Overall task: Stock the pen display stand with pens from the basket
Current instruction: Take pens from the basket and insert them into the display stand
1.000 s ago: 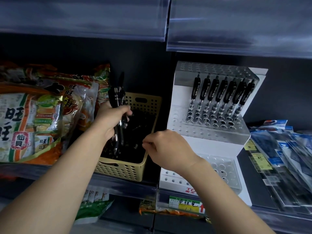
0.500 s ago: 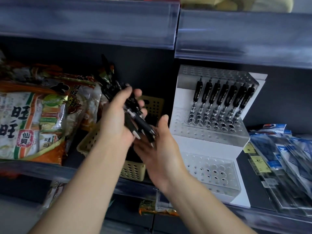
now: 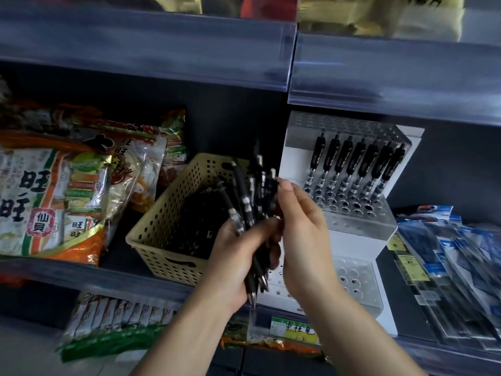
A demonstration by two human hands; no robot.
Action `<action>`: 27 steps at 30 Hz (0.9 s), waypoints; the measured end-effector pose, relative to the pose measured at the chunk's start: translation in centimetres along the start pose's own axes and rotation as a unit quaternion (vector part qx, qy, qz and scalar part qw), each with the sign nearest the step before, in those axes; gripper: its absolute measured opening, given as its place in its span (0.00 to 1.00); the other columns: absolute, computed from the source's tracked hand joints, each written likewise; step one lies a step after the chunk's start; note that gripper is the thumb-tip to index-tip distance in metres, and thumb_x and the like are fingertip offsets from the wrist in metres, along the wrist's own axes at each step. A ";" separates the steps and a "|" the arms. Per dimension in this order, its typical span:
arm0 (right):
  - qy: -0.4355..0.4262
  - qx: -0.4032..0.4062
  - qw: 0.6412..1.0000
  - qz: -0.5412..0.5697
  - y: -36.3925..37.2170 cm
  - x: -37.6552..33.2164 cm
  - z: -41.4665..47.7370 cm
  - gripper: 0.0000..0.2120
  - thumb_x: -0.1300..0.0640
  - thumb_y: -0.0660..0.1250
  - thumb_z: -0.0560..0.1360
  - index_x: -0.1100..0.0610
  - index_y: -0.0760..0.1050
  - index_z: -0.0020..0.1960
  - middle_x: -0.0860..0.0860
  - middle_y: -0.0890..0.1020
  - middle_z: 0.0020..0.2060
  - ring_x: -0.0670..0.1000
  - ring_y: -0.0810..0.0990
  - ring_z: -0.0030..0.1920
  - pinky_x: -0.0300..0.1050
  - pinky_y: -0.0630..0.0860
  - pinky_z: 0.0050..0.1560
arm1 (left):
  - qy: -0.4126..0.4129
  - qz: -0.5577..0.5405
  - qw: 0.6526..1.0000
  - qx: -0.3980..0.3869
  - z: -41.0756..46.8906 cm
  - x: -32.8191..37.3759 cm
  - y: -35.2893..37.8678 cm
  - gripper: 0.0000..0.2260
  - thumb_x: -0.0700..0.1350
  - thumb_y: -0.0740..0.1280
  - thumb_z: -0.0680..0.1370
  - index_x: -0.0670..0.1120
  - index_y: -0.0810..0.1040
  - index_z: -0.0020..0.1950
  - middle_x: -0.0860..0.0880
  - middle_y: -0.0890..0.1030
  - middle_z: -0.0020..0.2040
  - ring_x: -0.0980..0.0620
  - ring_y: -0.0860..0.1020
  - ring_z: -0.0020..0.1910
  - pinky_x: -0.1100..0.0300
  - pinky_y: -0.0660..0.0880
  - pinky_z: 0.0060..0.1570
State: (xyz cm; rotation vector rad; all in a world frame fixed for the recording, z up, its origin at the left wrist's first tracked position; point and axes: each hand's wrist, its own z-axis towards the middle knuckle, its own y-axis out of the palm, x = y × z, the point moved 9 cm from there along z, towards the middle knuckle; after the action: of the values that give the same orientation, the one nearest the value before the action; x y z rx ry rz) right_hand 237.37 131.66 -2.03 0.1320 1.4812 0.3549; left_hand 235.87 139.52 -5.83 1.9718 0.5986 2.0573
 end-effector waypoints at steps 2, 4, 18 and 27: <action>0.029 -0.030 0.999 -0.009 -0.4 -0.2 0.3 0.13 0.54 0.60 0.80 0.54 0.79 0.41 0.48 0.80 0.30 0.45 0.73 0.23 0.36 0.65 0.17 | 0.001 0.032 0.999 -0.040 -0.5 -0.6 0.6 0.03 0.41 0.70 0.69 0.46 0.79 0.36 0.46 0.75 0.29 0.48 0.71 0.25 0.59 0.67 0.25; 0.030 -0.056 0.998 -0.027 -0.9 -0.7 0.8 0.13 0.55 0.61 0.79 0.55 0.79 0.39 0.51 0.80 0.31 0.48 0.74 0.26 0.39 0.68 0.21 | 0.002 0.044 0.997 -0.066 -0.8 -0.7 1.0 0.03 0.42 0.69 0.70 0.45 0.78 0.35 0.45 0.76 0.30 0.50 0.70 0.23 0.60 0.67 0.24; -0.039 -0.157 0.974 -0.160 -3.4 -3.0 2.9 0.11 0.53 0.74 0.66 0.61 0.80 0.41 0.58 0.81 0.39 0.53 0.78 0.41 0.45 0.73 0.48 | 0.001 0.204 0.972 -0.113 -1.0 -1.5 1.4 0.05 0.42 0.70 0.72 0.48 0.76 0.37 0.49 0.79 0.30 0.52 0.70 0.24 0.60 0.69 0.27; -0.051 -0.139 0.976 -0.161 -3.7 -4.2 2.8 0.10 0.53 0.75 0.65 0.55 0.77 0.33 0.51 0.75 0.29 0.51 0.71 0.35 0.38 0.69 0.40 | -0.096 0.151 0.963 -0.200 -1.6 -2.5 2.1 0.11 0.47 0.76 0.64 0.46 0.77 0.39 0.46 0.78 0.32 0.52 0.69 0.24 0.66 0.69 0.27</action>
State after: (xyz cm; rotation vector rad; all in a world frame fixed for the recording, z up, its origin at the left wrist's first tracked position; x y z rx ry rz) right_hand 240.54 127.20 1.09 -0.3070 1.3103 0.2836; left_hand 234.68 136.37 -7.15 2.0683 -0.1609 1.9137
